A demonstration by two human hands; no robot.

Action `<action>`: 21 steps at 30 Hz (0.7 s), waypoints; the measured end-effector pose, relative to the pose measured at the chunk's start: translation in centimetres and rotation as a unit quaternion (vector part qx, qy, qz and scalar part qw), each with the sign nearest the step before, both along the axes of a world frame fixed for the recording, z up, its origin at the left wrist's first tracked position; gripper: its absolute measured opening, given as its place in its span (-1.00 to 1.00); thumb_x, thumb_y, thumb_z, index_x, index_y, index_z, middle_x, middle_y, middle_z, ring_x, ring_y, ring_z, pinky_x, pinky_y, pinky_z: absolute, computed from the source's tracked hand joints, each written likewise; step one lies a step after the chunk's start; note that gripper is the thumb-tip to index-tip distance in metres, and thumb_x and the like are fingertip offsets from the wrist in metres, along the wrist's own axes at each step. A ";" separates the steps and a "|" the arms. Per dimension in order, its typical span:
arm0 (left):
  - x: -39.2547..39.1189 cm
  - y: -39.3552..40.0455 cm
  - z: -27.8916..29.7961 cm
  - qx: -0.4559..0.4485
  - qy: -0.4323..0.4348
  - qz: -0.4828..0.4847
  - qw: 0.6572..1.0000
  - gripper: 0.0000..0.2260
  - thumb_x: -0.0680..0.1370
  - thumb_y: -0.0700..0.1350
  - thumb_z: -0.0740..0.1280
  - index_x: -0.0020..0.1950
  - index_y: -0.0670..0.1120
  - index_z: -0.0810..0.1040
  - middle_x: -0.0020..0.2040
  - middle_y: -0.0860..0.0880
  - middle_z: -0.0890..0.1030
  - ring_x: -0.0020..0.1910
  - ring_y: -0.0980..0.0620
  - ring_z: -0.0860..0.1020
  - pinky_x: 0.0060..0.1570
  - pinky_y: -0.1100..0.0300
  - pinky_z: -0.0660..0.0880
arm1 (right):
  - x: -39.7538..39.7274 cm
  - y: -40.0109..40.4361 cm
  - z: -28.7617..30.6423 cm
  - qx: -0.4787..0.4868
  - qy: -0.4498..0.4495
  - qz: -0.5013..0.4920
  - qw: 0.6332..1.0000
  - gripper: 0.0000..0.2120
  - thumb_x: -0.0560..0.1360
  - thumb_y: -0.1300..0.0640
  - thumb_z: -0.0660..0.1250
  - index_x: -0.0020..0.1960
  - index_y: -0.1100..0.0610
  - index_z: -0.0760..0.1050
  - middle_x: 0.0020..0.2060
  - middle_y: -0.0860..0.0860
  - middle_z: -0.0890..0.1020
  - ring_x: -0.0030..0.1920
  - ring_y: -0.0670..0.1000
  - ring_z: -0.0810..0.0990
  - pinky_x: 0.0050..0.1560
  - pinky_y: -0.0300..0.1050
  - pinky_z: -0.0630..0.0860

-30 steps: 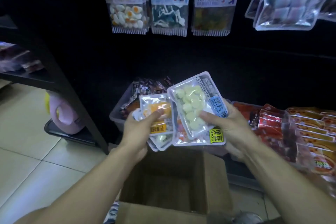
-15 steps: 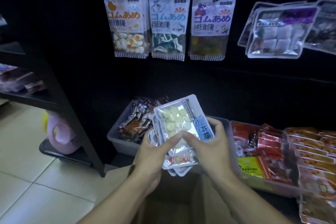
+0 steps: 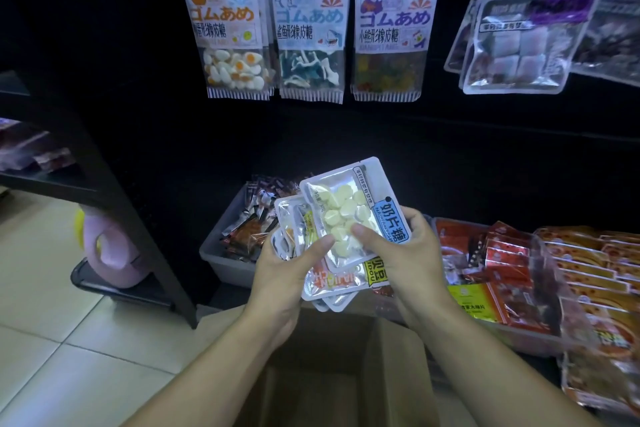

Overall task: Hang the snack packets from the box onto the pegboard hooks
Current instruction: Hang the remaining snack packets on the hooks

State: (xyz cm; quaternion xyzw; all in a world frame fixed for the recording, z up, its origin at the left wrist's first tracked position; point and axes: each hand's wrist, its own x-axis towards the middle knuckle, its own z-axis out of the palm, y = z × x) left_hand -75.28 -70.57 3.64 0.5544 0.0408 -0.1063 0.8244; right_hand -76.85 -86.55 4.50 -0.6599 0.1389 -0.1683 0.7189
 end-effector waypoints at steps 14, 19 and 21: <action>-1.0 -2.1 0.9 0.102 0.044 -0.001 0.994 -0.70 0.39 -0.12 0.62 0.08 -0.09 0.69 -0.08 -0.24 0.78 -0.08 -0.46 0.72 -0.11 -0.23 0.57 | -0.8 -6.3 0.4 0.112 -0.021 -0.097 0.989 -0.69 0.45 0.28 0.57 0.15 0.06 0.65 0.03 0.01 0.78 0.11 0.11 0.75 0.26 0.23 0.61; -1.8 -4.8 4.5 0.109 0.031 -0.016 0.993 -0.62 0.29 -0.18 0.68 0.06 -0.18 0.71 -0.21 -0.09 0.79 -0.26 -0.12 0.77 -0.12 -0.03 0.63 | -2.6 -8.4 1.7 0.071 -0.013 -0.076 0.995 -0.78 0.50 0.20 0.55 0.12 0.05 0.66 0.02 0.03 0.78 0.06 0.10 0.77 0.17 0.23 0.65; -1.7 -5.9 6.8 0.108 0.009 -0.025 0.994 -0.62 0.26 -0.19 0.68 0.02 -0.23 0.72 -0.22 -0.09 0.79 -0.24 -0.11 0.77 -0.23 0.12 0.56 | -3.2 -9.4 3.7 0.013 -0.022 -0.058 0.998 -0.80 0.54 0.18 0.50 0.15 0.03 0.65 -0.03 -0.08 0.78 -0.02 -0.03 0.77 -0.03 -0.05 0.70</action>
